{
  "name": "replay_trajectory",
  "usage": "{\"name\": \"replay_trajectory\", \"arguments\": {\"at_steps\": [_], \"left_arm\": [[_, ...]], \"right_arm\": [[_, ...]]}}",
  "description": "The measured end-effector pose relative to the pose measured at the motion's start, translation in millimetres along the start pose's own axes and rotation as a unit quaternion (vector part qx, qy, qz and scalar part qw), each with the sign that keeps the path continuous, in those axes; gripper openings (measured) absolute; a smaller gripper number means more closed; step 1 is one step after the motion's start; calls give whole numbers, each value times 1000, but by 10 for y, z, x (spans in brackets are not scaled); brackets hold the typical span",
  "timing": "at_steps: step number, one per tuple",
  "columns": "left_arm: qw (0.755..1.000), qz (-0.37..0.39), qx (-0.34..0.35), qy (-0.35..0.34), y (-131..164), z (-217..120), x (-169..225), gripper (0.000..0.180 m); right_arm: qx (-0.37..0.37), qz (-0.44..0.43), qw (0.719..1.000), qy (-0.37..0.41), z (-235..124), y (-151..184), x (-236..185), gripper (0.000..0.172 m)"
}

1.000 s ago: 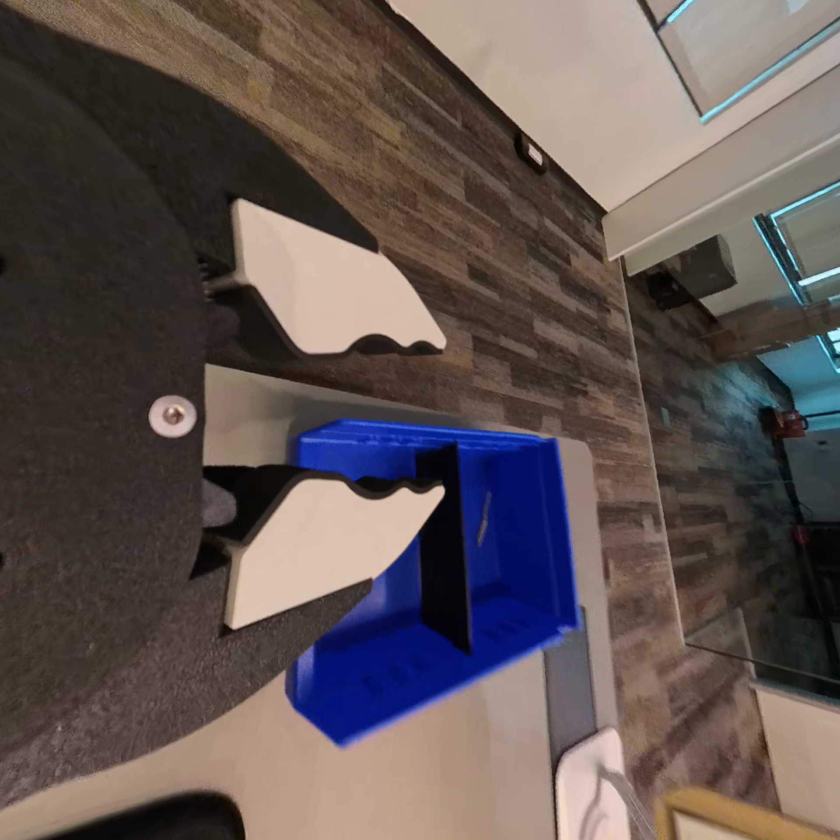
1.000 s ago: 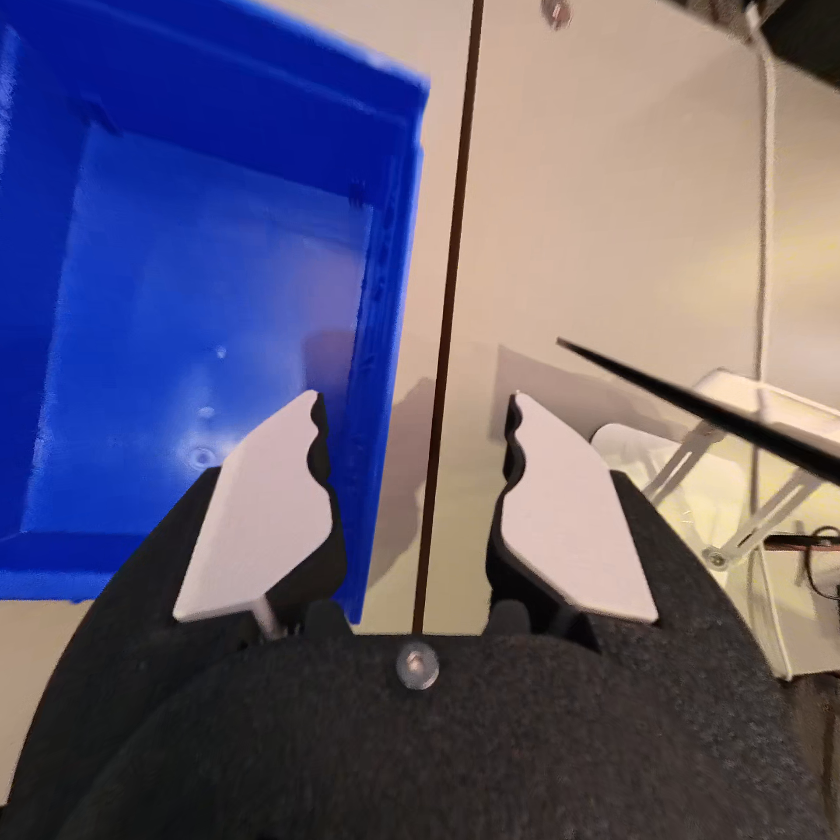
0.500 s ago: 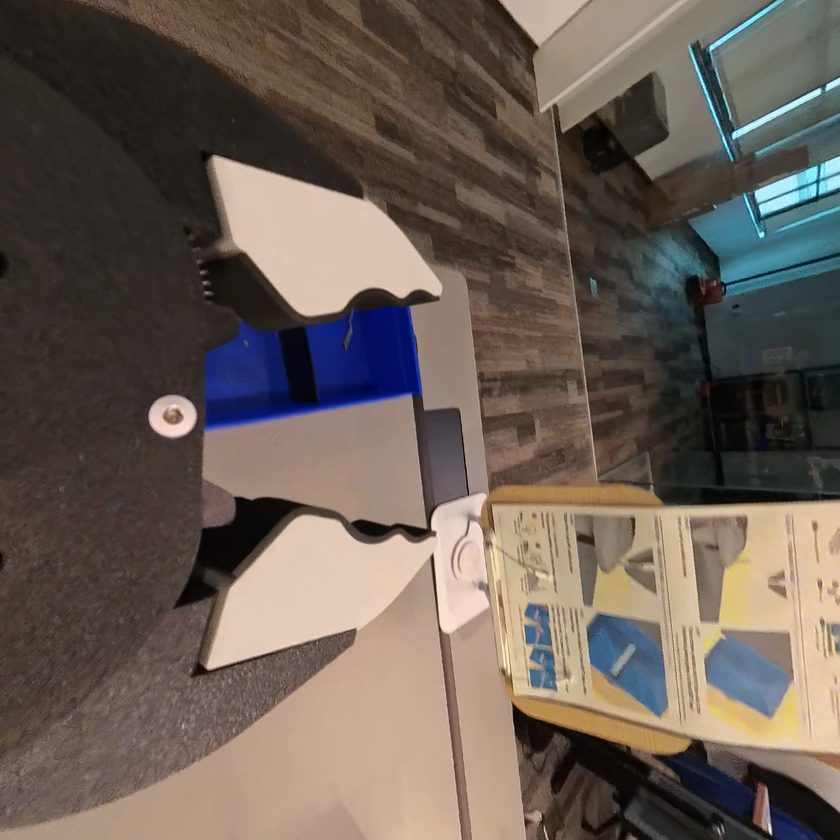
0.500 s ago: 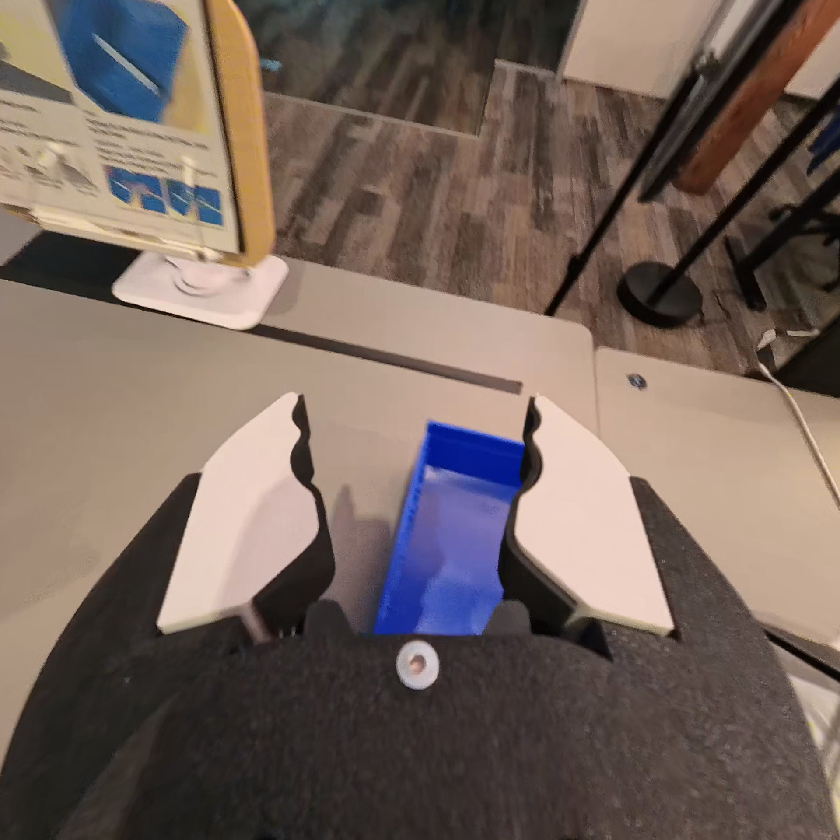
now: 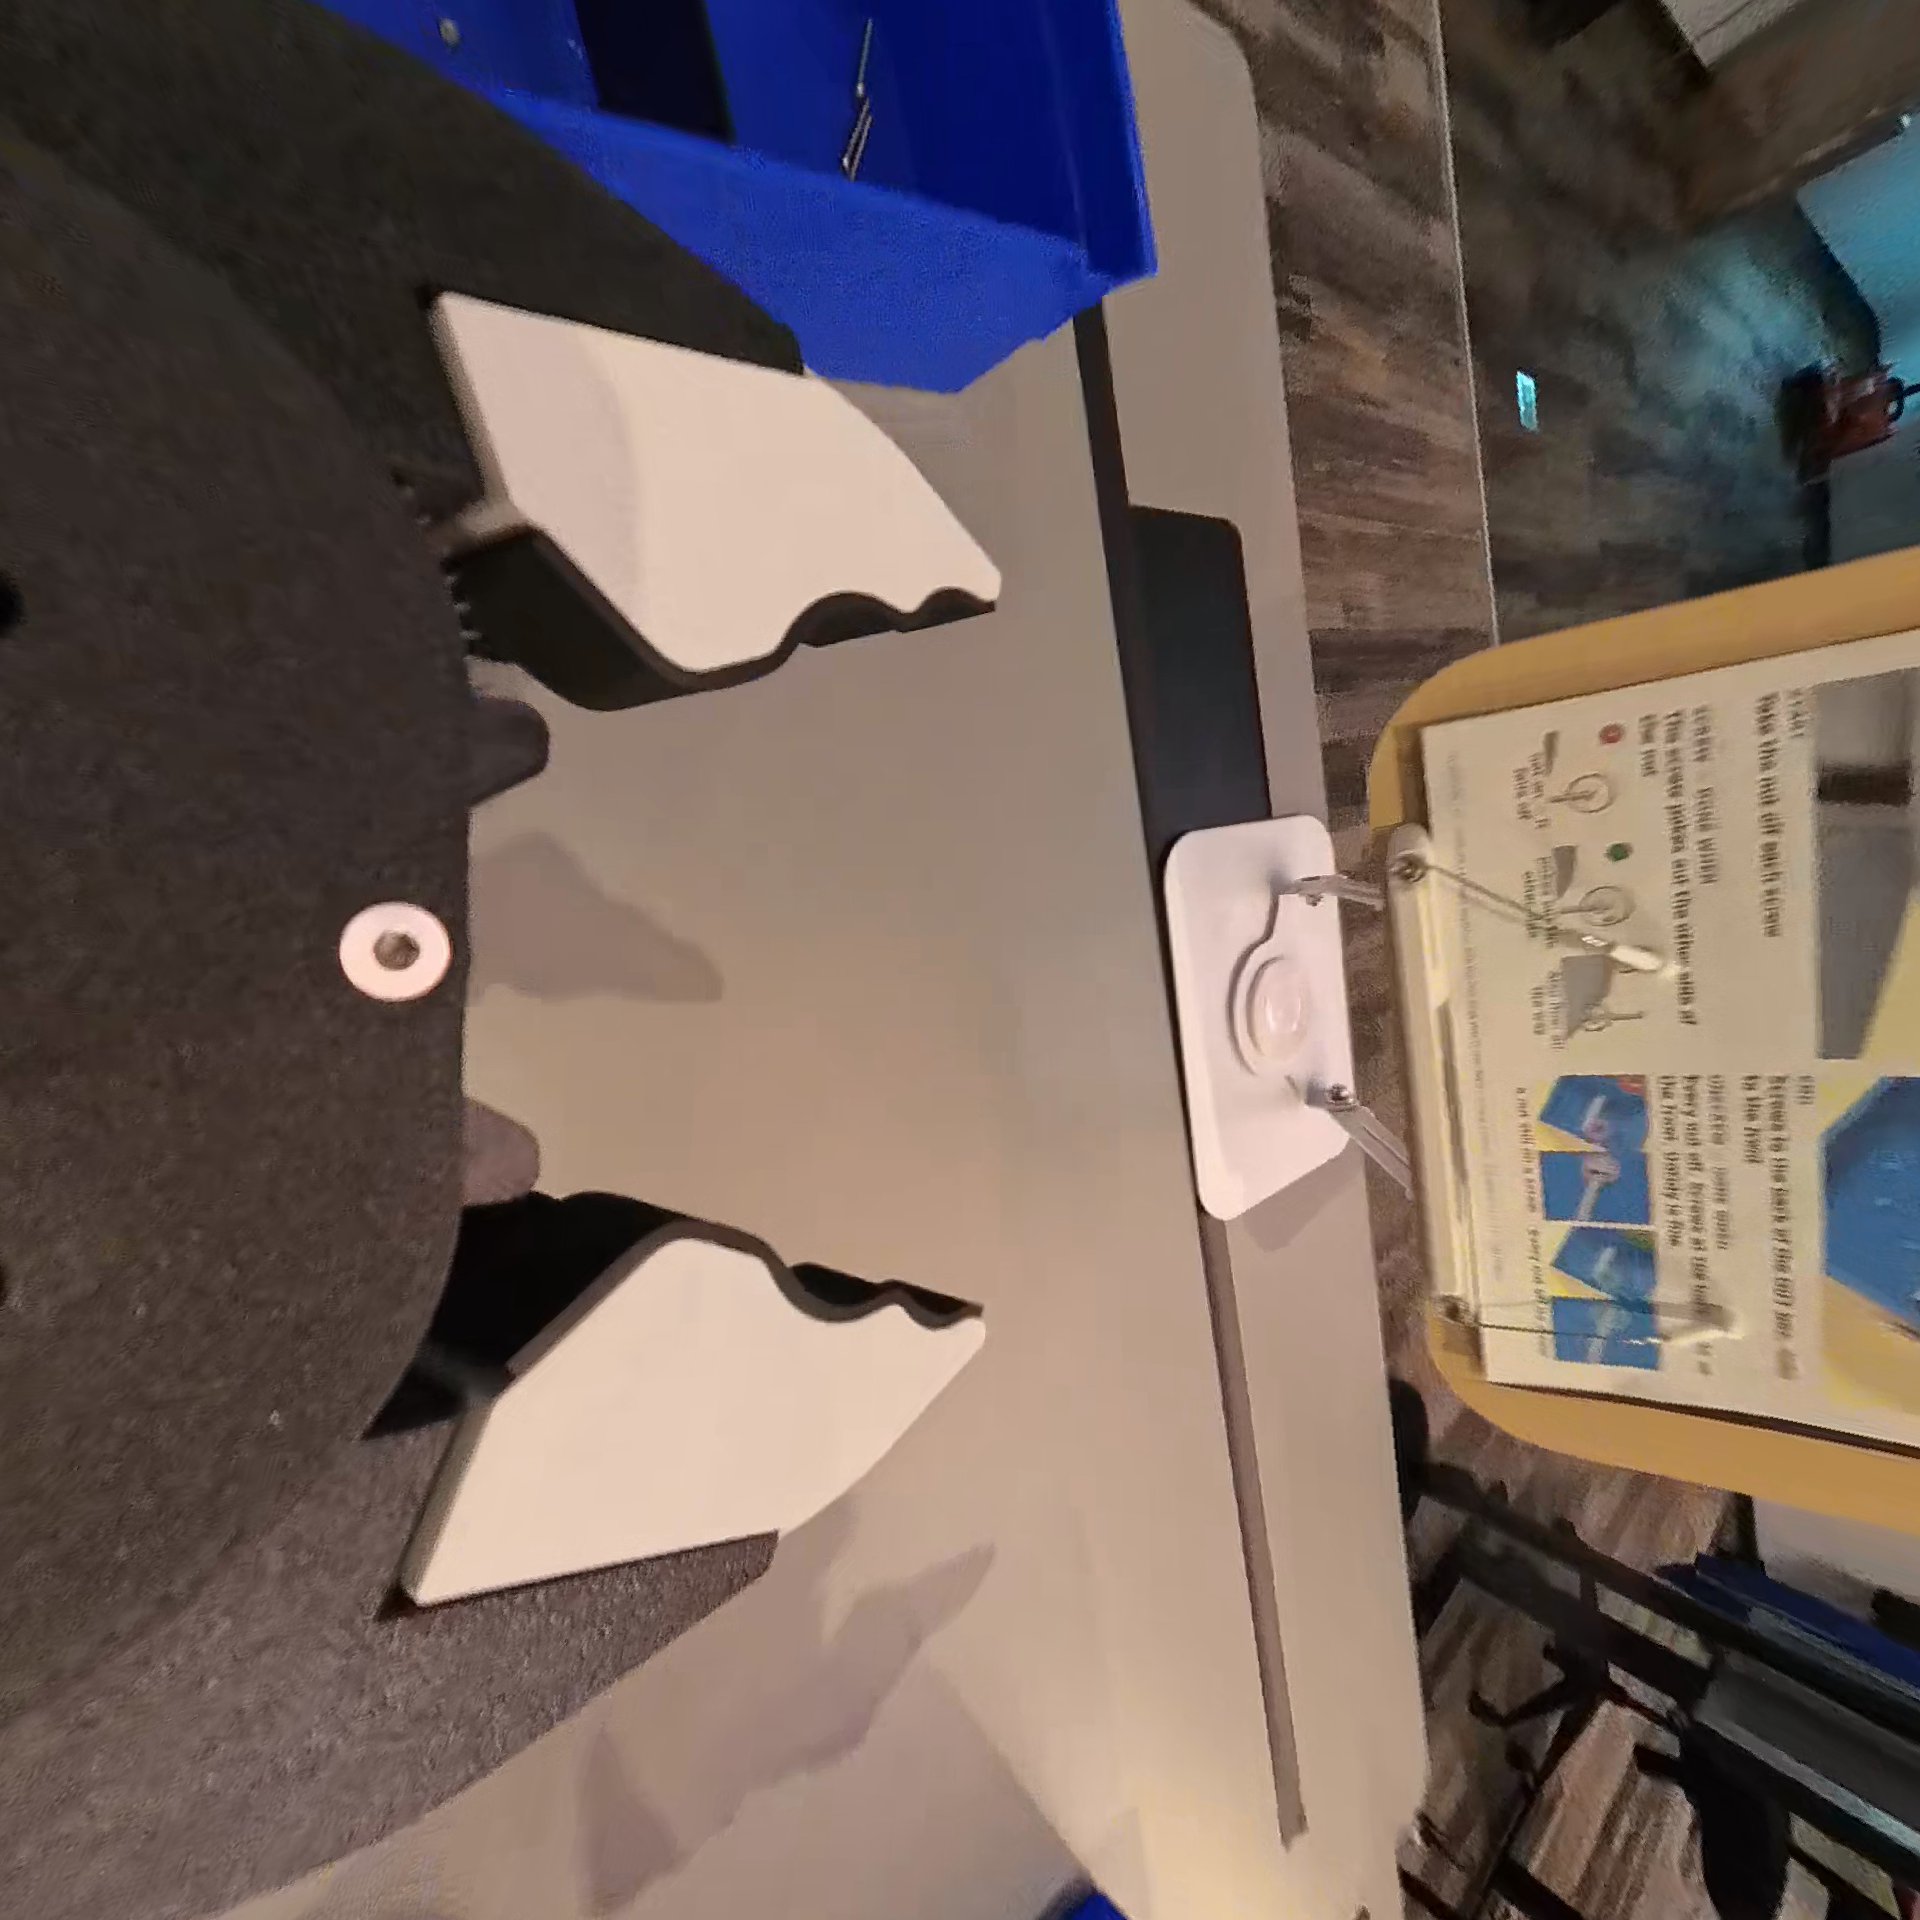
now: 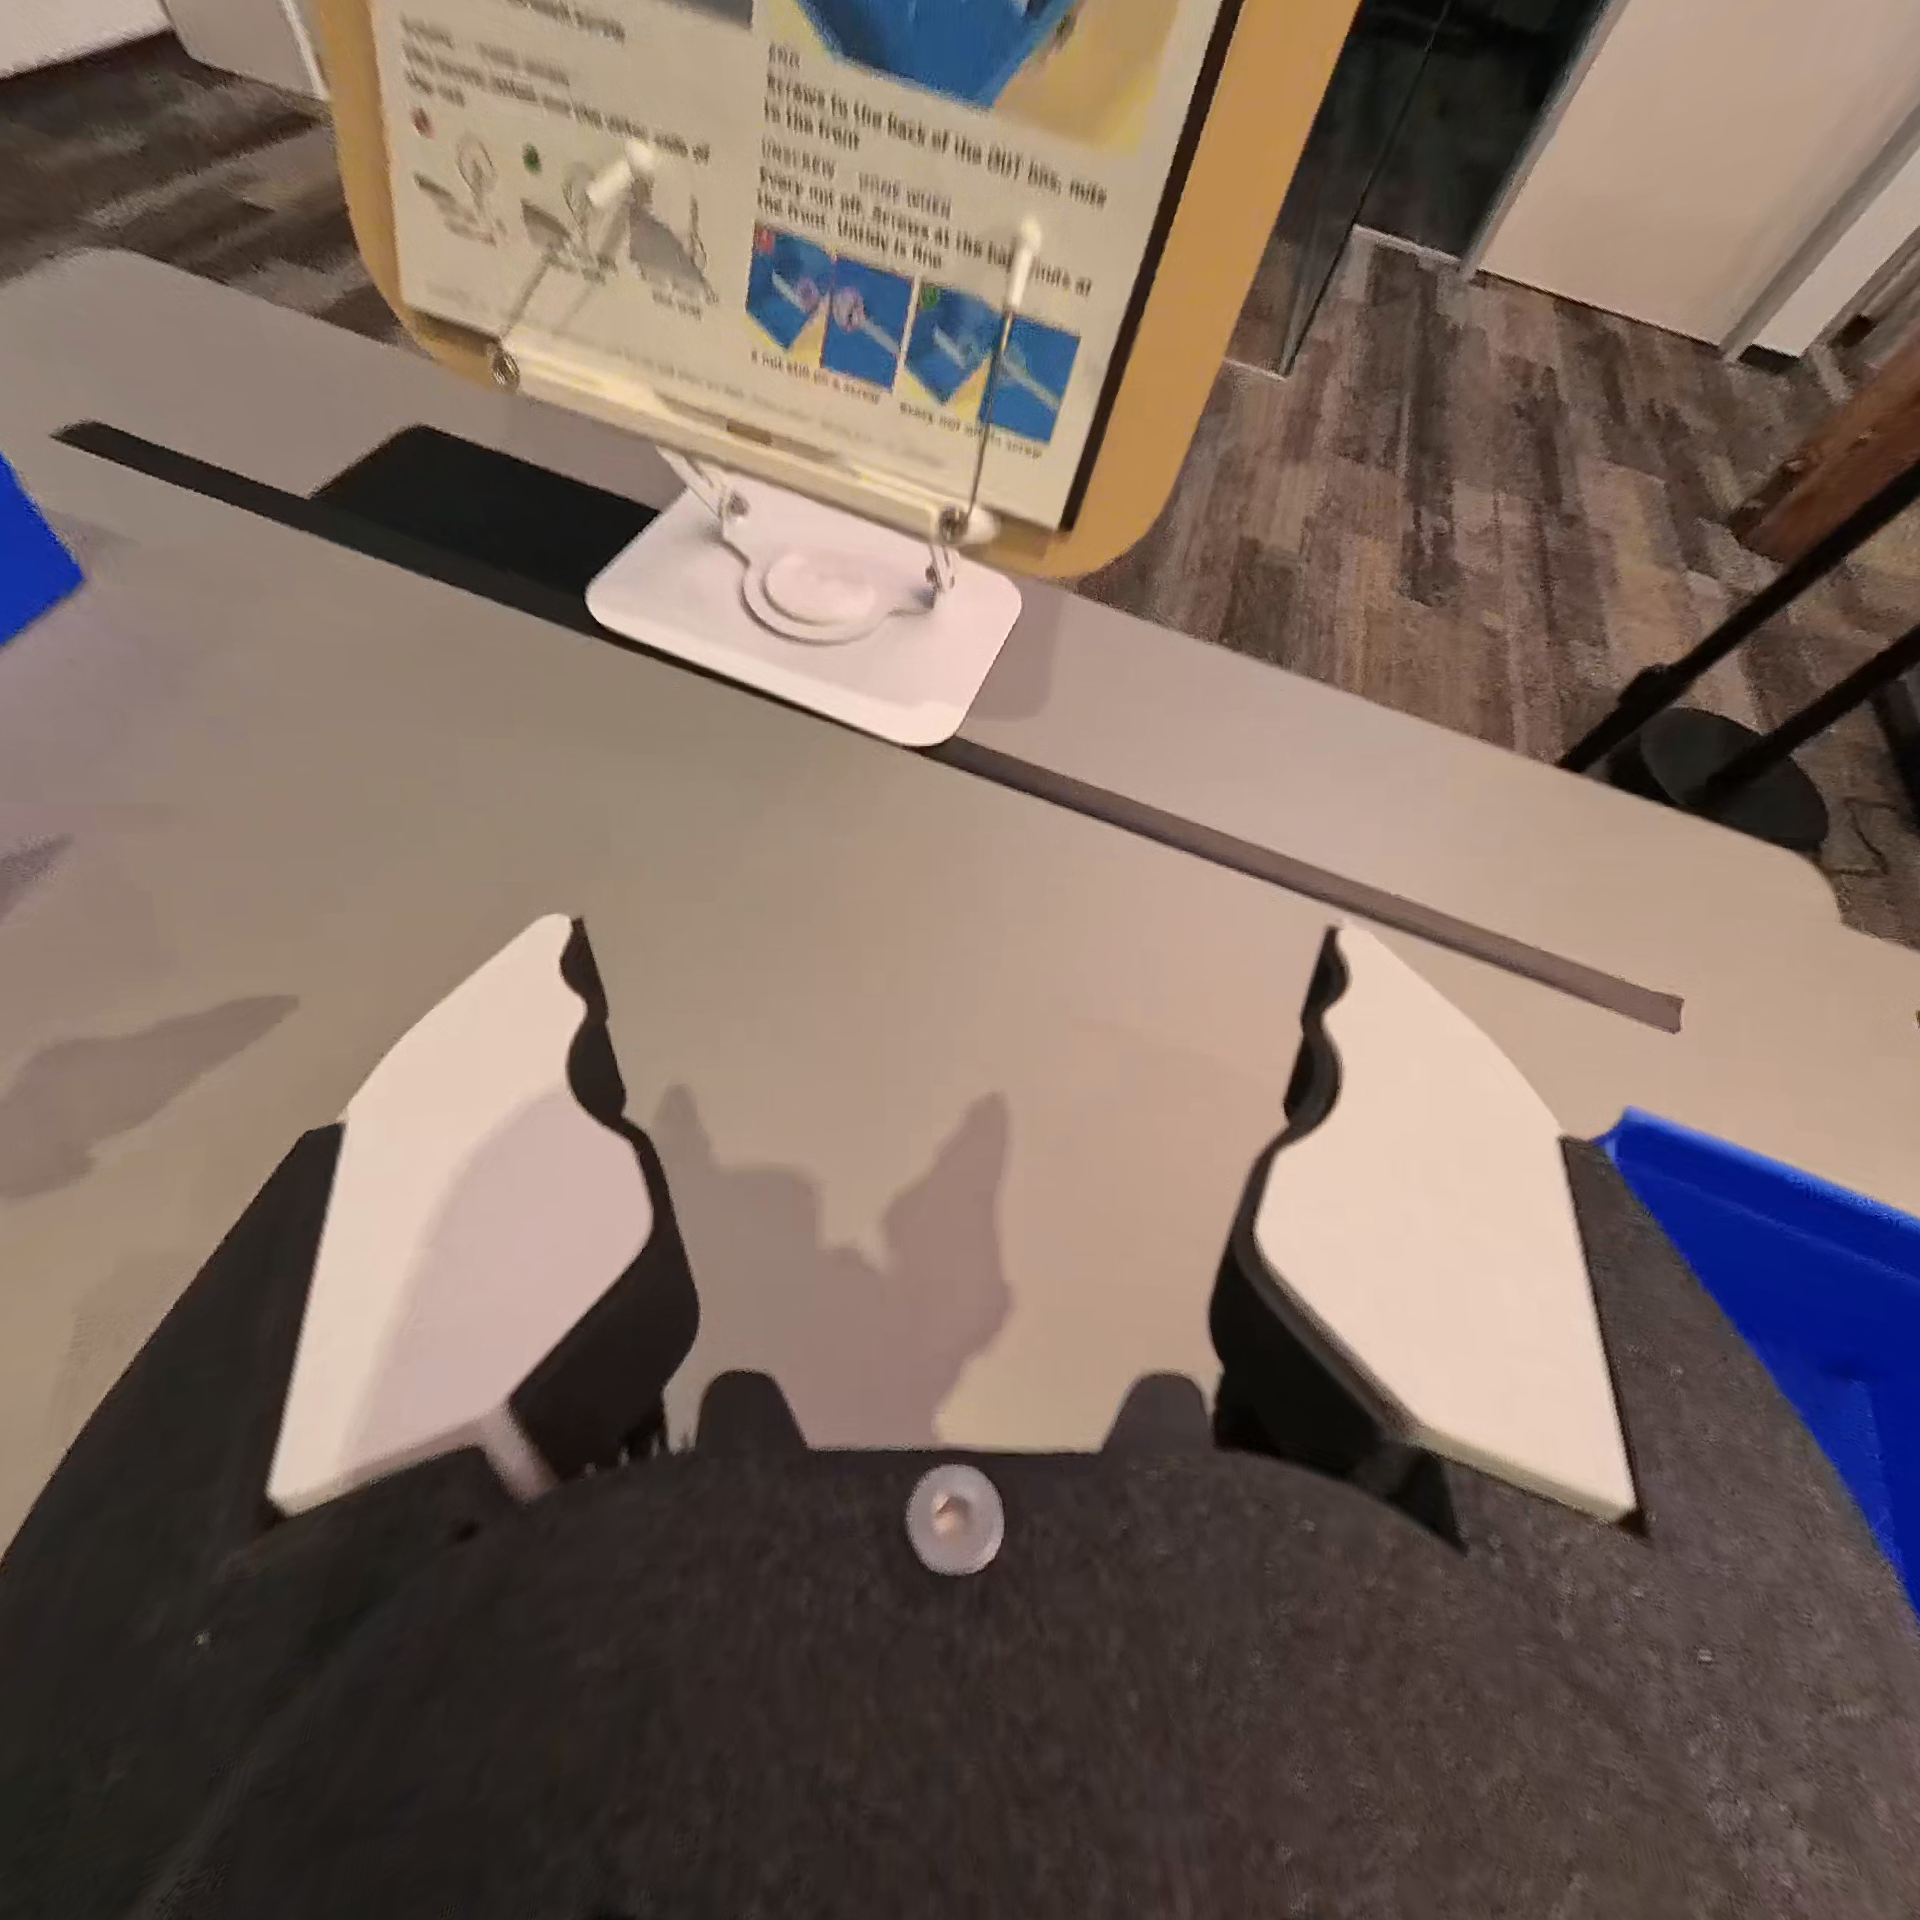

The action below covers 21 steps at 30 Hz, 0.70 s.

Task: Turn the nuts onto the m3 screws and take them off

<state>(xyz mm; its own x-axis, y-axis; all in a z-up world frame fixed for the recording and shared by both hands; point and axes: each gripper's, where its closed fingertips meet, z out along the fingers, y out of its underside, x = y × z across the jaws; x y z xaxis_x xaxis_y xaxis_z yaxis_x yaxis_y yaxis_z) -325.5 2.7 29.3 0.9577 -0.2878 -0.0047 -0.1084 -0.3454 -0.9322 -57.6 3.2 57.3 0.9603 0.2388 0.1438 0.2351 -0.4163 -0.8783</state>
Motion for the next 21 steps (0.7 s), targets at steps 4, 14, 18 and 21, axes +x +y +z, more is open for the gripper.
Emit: {"name": "replay_trajectory", "arguments": {"at_steps": [4, 14, 18, 21], "left_arm": [[1000, 12, -14, 1, 348, 260, 183, 120], [995, -12, -94, -36, 1077, 688, 19, 120], [993, -15, -99, -59, 1178, 773, -90, 119], [992, -12, -100, -76, 1206, 822, -162, 119]], "right_arm": [[-16, 42, 999, 12, 293, 384, -167, 126], [-121, 87, 989, 14, 979, 1408, -410, 126], [-148, 108, 983, 25, 1126, 1642, -439, 127], [-159, 124, 979, 31, 1189, 1738, -450, 128]]}}
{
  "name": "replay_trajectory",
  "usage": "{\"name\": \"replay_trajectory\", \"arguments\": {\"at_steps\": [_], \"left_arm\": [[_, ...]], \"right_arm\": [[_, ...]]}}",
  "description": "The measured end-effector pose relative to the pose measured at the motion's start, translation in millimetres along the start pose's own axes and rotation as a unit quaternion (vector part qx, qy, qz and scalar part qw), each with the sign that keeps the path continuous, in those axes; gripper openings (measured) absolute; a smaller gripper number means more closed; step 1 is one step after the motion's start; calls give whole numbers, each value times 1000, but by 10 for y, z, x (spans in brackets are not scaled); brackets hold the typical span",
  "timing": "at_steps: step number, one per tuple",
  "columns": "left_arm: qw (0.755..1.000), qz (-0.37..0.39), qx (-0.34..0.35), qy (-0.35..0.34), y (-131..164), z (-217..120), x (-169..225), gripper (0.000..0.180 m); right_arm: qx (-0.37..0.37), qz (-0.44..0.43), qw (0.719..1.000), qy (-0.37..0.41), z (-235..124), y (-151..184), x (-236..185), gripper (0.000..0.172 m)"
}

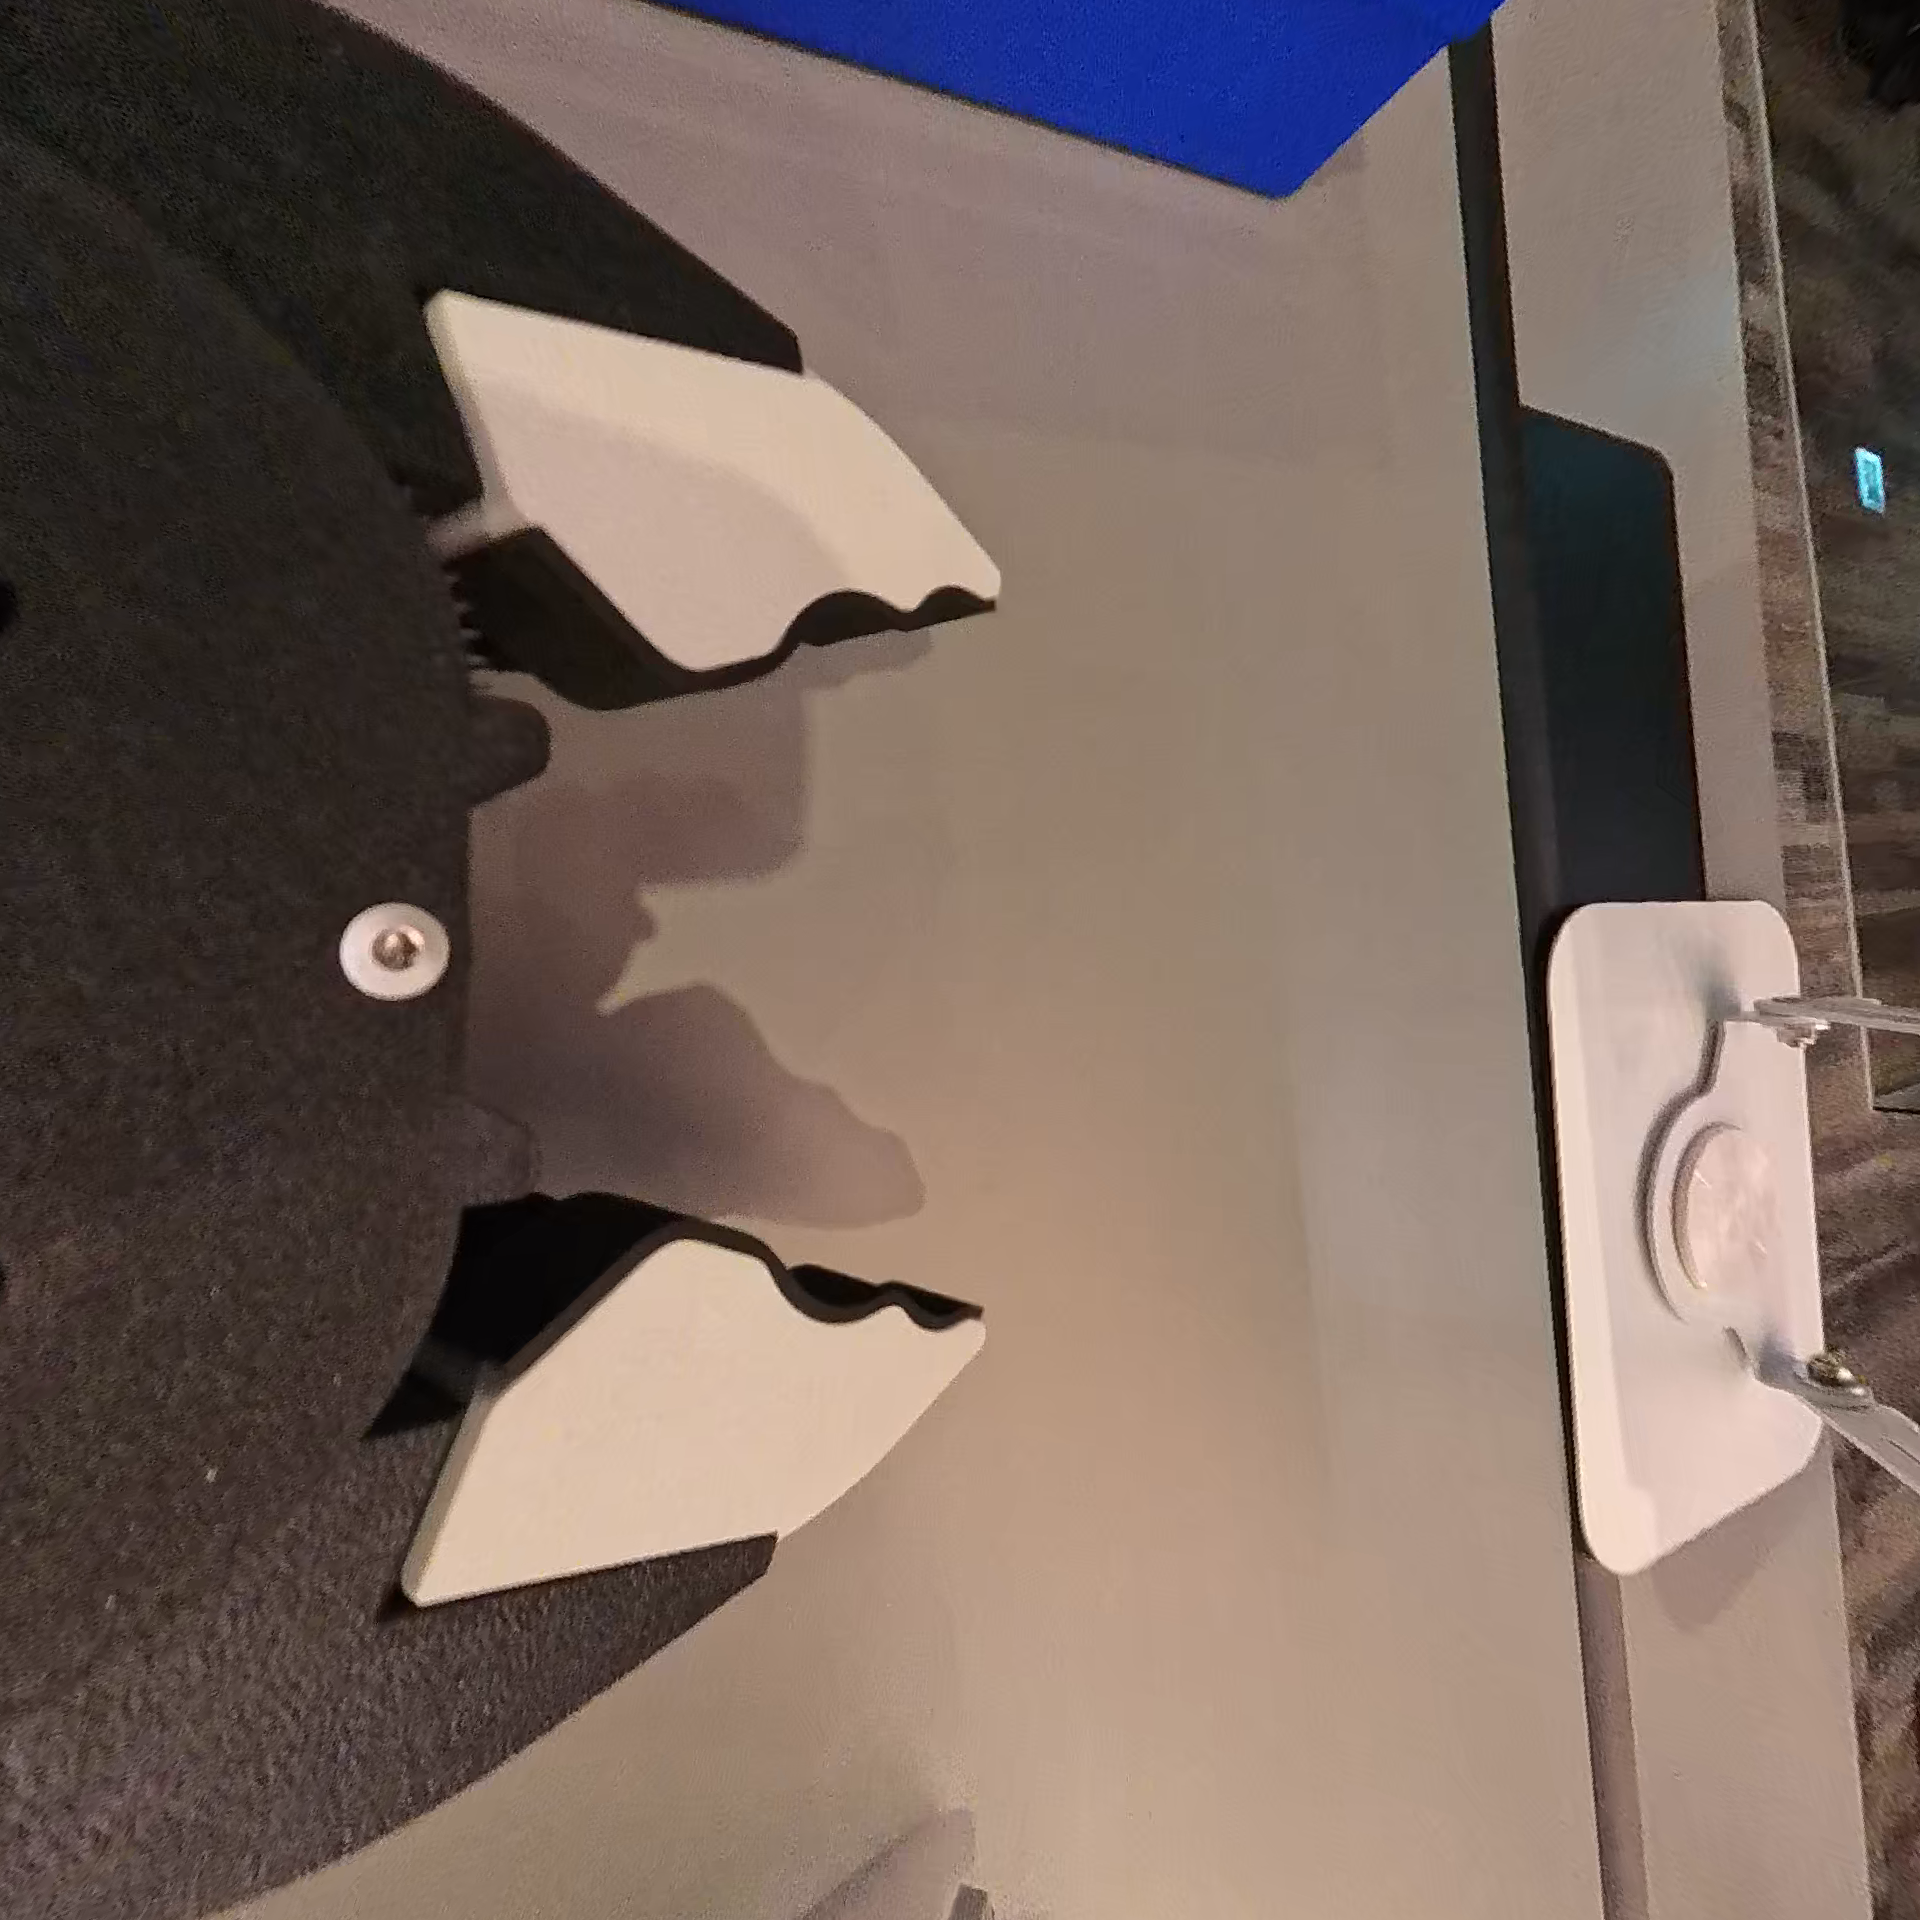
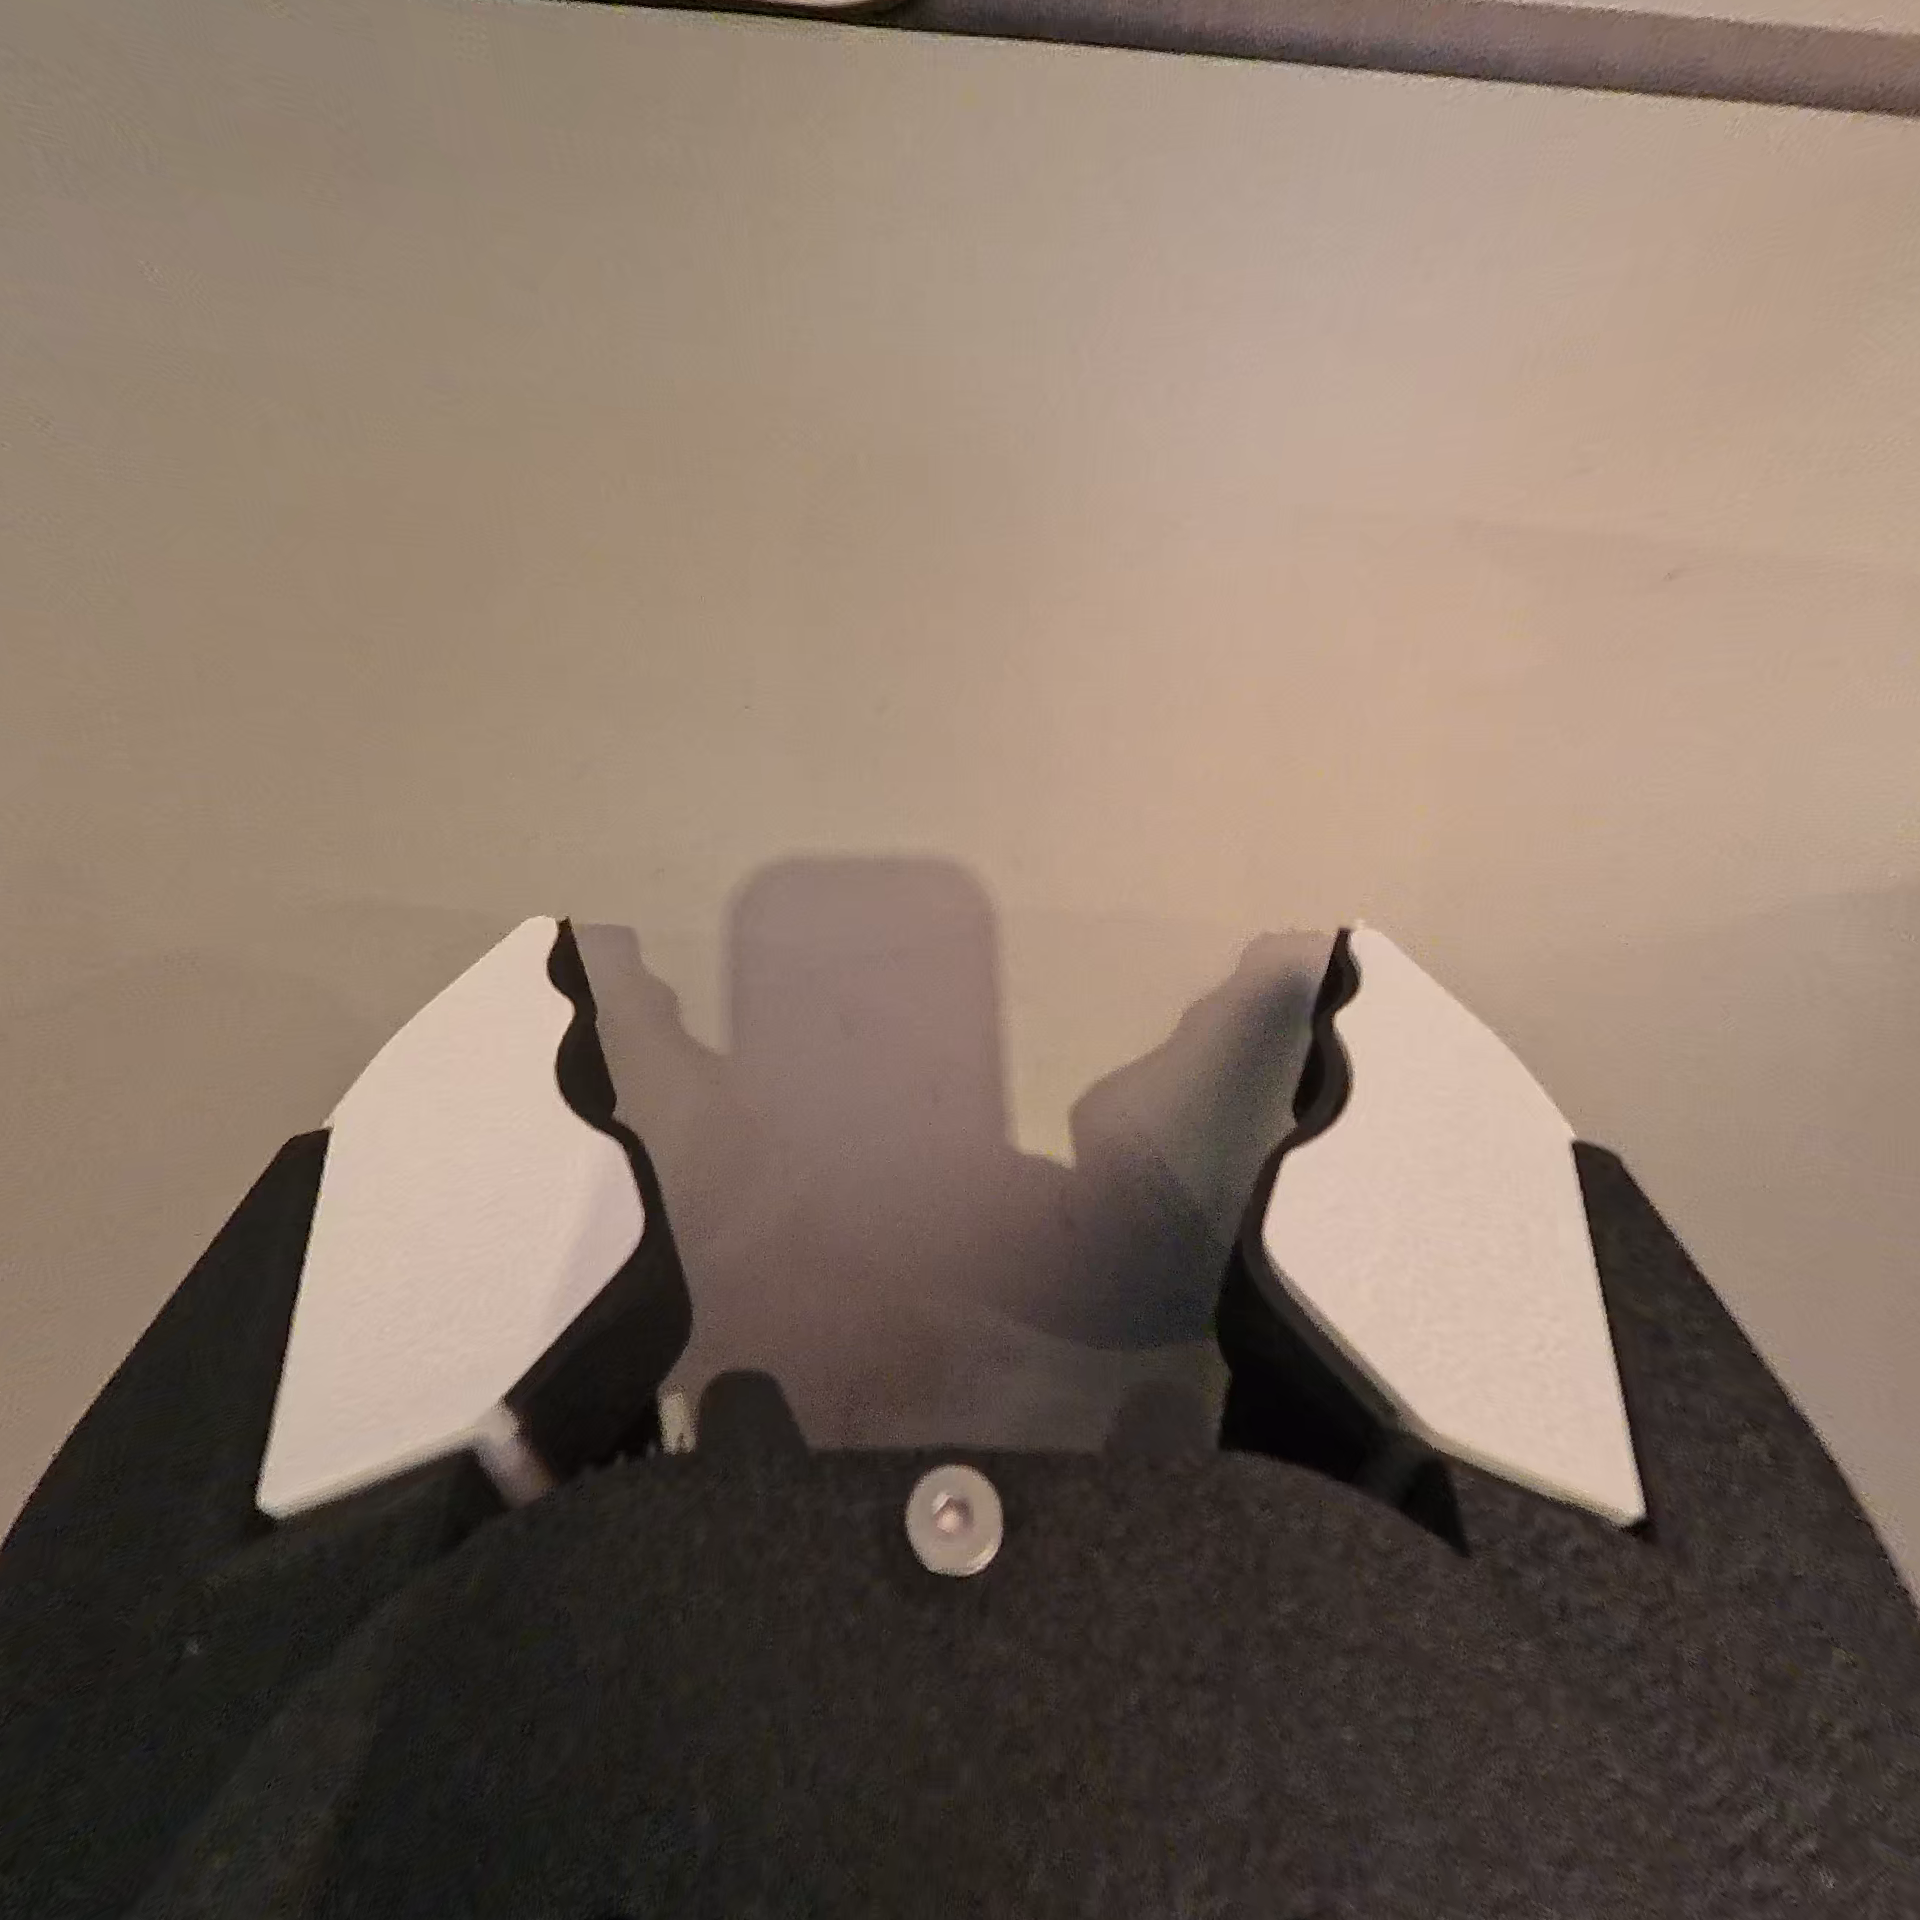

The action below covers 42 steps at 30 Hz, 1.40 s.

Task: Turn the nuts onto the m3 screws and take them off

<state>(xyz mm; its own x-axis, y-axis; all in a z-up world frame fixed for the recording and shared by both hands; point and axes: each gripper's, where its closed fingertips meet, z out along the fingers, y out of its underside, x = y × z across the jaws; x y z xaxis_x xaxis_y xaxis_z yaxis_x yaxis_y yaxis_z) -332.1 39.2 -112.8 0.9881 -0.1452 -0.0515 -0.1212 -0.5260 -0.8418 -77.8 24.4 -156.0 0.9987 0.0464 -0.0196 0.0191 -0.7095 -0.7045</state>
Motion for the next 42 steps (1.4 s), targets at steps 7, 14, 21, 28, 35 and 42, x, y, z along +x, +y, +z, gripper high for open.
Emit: {"name": "replay_trajectory", "arguments": {"at_steps": [7, 14, 21, 28, 35, 42], "left_arm": [[1000, -13, -4, -14, 13, 120, -13, 117], [999, -6, -30, -22, 82, 225, 11, 116], [997, -6, -62, -41, 161, 280, -26, 119], [993, -32, -110, -35, 295, 324, -29, 125], [991, -39, -125, -10, 342, 328, 8, 132], [991, -31, -127, -2, 362, 309, 56, 137]], "right_arm": [[-2, 13, 1000, 1, 73, -10, -15, 128], [-3, 19, 1000, 9, 116, -47, -11, 129], [-10, 13, 1000, 25, 136, -35, 9, 130], [-9, 13, 1000, 23, 141, -42, 2, 130], [-8, 18, 999, 30, 127, -32, 13, 129], [-10, 35, 998, 48, 104, 0, 33, 131]]}}
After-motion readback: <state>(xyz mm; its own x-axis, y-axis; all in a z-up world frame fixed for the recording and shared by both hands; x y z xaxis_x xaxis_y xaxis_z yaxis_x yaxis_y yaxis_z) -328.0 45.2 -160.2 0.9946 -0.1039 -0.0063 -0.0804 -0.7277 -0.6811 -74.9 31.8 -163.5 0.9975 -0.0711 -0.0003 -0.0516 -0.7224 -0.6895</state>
